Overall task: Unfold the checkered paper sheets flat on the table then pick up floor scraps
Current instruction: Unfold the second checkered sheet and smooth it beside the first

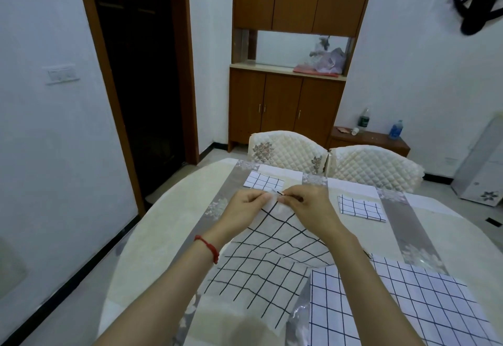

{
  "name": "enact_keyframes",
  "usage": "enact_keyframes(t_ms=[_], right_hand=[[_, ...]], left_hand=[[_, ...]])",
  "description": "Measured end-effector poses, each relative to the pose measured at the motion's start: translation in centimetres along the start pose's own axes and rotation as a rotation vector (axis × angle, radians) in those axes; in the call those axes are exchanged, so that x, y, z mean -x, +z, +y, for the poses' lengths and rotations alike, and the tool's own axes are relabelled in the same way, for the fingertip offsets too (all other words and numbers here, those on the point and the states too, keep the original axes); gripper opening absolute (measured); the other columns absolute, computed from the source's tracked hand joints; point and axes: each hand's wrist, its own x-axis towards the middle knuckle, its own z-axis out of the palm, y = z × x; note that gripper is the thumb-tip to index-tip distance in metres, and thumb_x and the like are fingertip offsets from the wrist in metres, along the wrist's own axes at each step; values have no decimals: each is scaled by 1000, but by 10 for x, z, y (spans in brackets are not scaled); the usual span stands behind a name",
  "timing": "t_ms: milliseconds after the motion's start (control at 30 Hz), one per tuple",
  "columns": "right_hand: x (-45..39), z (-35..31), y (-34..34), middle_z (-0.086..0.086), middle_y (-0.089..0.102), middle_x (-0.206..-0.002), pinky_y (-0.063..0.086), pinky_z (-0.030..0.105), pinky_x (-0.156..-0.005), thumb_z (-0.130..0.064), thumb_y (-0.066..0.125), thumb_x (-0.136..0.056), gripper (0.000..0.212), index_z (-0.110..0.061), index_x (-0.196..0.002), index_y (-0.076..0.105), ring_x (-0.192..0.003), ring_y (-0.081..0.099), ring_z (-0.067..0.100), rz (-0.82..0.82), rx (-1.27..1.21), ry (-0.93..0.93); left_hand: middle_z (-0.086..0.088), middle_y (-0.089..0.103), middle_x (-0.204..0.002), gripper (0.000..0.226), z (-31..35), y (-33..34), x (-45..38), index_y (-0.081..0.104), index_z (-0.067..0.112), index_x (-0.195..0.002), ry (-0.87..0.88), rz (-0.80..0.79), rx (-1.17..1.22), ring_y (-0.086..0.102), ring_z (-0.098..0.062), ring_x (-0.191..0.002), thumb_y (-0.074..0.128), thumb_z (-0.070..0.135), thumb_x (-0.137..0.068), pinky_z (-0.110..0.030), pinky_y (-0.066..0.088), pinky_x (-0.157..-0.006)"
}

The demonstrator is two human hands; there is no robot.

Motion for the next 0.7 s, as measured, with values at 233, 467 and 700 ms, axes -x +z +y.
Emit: enact_keyframes(t_ms=[233,467,700], right_hand=[[6,3,2,-5,65,-73,40,0,-62,-6,69,-79,9,-1,-85,74,-67,57,-16,93,-66,42],[5,1,3,-4,68,-70,41,8,-59,-10,69,-80,9,-5,-85,75,-60,57,-3,72,-90,41],[7,0,5,-7,67,-75,44,3,-66,-7,70,-78,9,-3,-85,75,-68,60,-9,120,-149,54]], left_hand=[[12,57,-40,38,-2,-8,-2,62,18,-59,-168,128,94,48,3,-37,47,12,-94,-11,38,-40],[20,64,-51,11,1,-9,4,68,15,-74,-80,63,77,54,9,-49,64,10,-84,-3,39,-50],[14,58,-45,26,-2,-7,0,63,16,-58,-129,190,55,50,7,-46,64,11,-84,-7,40,-50]])
